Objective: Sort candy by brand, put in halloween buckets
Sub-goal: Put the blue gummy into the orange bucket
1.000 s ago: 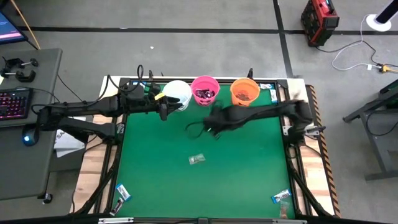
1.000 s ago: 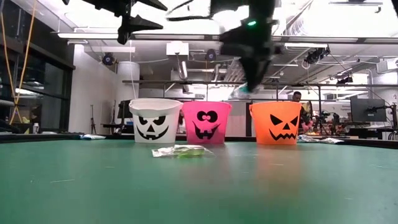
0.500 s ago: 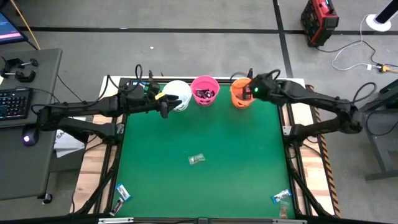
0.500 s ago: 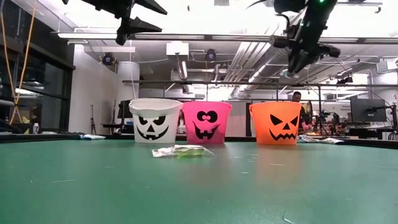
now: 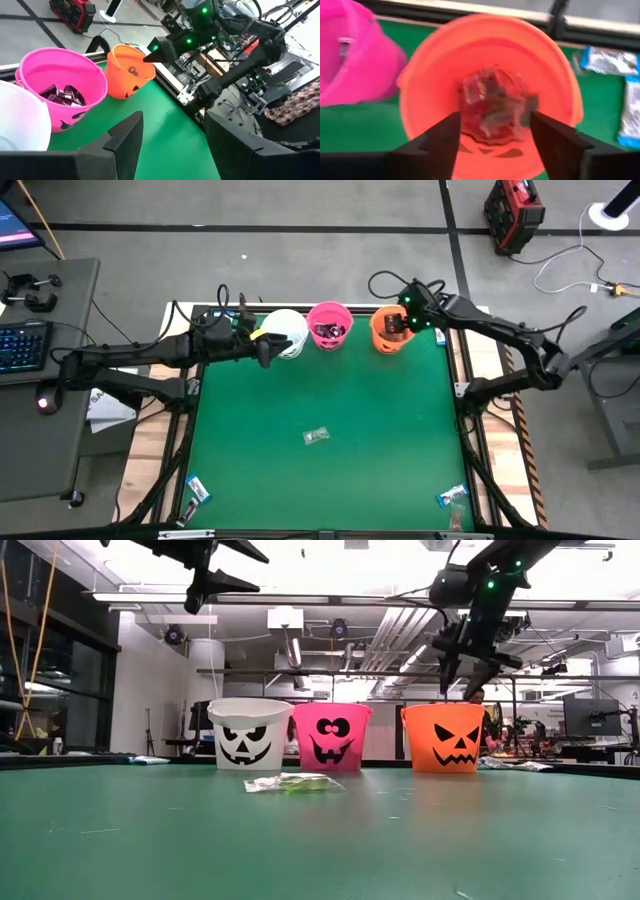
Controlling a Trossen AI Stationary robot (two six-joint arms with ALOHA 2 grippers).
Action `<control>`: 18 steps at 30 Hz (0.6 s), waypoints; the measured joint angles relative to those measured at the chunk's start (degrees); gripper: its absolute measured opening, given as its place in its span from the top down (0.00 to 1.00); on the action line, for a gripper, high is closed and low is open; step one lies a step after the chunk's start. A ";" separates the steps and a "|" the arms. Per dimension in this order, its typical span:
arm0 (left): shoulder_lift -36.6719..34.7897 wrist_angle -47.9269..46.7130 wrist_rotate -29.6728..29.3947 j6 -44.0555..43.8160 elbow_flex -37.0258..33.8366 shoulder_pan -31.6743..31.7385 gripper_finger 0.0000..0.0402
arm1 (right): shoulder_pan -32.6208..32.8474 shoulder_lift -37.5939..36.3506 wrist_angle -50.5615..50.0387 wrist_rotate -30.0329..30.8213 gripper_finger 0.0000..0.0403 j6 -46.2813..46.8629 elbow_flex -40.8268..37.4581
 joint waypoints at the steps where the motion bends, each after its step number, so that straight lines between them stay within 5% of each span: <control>1: 0.00 0.00 0.00 -0.61 0.00 0.00 0.51 | -0.05 -0.26 0.78 -0.58 0.41 -1.15 0.00; 10: 0.18 0.05 -2.41 -2.43 0.00 -0.01 0.51 | -7.29 -1.11 6.62 7.25 0.31 1.91 4.36; 15: 0.81 0.52 -10.93 -3.92 0.00 0.59 0.51 | -17.79 3.28 7.71 3.51 0.31 10.36 4.25; 18: 1.11 0.48 -10.52 -4.08 0.00 1.96 0.51 | -22.23 7.58 6.98 -0.87 0.31 15.84 4.13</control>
